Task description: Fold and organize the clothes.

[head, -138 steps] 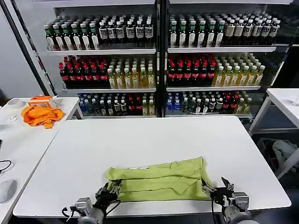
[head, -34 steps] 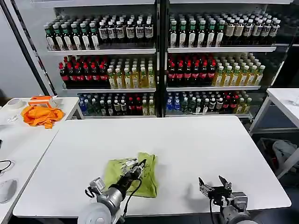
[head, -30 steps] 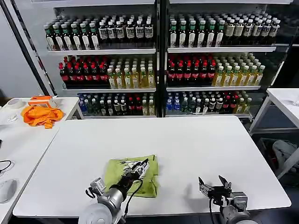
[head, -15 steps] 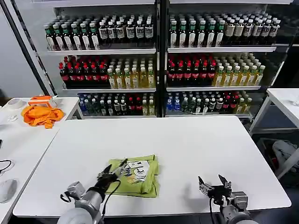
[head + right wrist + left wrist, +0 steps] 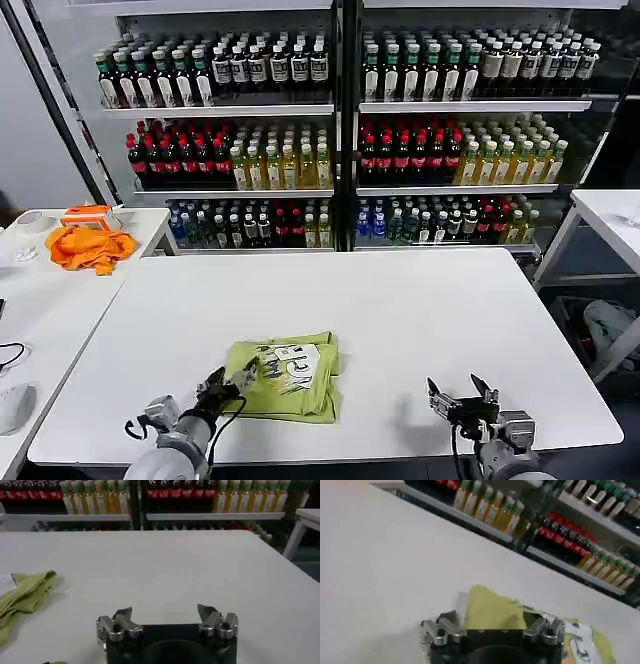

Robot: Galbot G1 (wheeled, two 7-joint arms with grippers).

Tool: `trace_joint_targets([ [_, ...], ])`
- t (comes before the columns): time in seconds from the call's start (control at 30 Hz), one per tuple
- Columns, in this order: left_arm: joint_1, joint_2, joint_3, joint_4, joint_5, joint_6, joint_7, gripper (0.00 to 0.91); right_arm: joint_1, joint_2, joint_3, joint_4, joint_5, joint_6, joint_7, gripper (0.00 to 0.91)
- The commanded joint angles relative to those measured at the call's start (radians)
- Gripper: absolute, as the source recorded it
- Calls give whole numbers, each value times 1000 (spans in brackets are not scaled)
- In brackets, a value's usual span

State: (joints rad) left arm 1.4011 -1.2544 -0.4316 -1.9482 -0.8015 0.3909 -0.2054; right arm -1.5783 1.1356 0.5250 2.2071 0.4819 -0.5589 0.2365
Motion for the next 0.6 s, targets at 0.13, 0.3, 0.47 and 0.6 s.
trace_joint_targets([
  [0.13,-15,-27,8,47,-126,8,86,272,-2,5,8,5,1,-3,2,907],
  [0.3,-18,-39,-7,58,-224,6,106,50,-3,6,9,6,1,-5,2,907],
  [0.47,-28,-49,-33,85,-330,10,108,30,-5,6,13,8,5,-7,3,907],
  [0.6,-28,-62,-56,87,-398,21,114,30,-6,6,13,9,6,-7,4,907],
])
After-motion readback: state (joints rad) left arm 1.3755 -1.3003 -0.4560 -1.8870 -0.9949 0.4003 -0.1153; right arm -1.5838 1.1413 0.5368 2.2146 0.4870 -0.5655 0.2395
